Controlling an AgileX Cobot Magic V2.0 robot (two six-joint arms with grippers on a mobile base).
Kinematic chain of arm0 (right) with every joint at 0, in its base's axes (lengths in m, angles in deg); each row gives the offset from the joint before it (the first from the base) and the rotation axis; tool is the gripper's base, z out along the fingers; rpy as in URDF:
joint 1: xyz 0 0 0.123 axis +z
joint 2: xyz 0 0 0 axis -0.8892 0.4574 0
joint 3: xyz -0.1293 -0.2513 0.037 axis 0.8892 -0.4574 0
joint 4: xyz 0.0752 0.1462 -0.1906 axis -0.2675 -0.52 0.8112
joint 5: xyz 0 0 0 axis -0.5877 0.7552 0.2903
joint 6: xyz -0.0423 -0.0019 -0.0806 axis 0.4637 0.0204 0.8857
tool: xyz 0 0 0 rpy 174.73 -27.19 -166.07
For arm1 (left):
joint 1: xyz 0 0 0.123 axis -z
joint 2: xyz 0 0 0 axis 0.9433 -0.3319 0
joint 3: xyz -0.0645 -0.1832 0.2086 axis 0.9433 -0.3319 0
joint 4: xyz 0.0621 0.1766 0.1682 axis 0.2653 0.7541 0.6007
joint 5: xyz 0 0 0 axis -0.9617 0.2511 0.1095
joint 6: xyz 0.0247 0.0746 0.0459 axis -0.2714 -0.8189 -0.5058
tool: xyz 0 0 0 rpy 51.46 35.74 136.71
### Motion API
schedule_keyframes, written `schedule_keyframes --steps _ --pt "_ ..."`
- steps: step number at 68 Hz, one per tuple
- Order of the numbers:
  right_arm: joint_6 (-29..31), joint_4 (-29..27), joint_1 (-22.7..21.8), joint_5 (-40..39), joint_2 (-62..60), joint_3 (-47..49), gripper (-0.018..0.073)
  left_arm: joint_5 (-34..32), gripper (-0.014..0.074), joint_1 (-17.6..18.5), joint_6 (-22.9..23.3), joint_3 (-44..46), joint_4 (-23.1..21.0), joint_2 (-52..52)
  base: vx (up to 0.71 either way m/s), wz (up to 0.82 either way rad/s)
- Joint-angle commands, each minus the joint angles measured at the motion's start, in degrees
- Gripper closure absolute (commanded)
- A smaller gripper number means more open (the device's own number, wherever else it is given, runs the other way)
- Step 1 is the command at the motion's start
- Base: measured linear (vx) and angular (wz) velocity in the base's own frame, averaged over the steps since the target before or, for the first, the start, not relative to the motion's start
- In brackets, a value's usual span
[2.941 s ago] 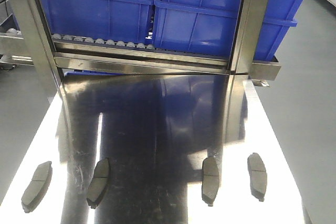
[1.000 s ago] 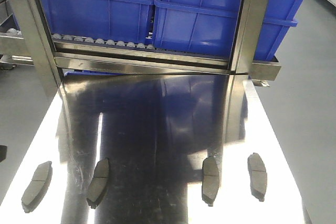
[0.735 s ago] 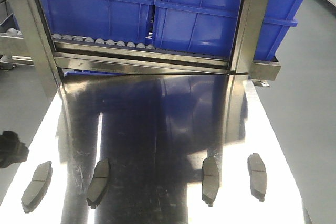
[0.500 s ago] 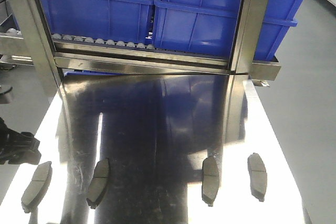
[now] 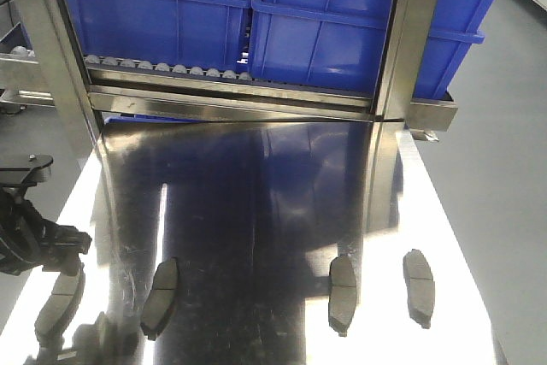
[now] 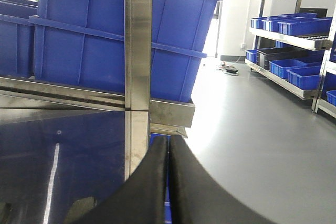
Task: Move and align brake pads A on conveyor
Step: 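Lower the left gripper onto the brake pad nearest it and close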
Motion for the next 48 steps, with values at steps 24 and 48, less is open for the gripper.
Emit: schedule_keyframes --steps 24,48 --pt "0.00 0.46 -0.45 -4.15 -0.75 -0.69 0.0571 -0.27 0.0083 0.28 -3.95 1.67 -7.57 -2.62 0.00 0.00" --pt "0.00 0.46 -0.45 -4.10 -0.75 -0.69 0.0571 -0.56 0.0083 0.28 -3.62 1.02 -7.37 -4.25 0.00 0.00"
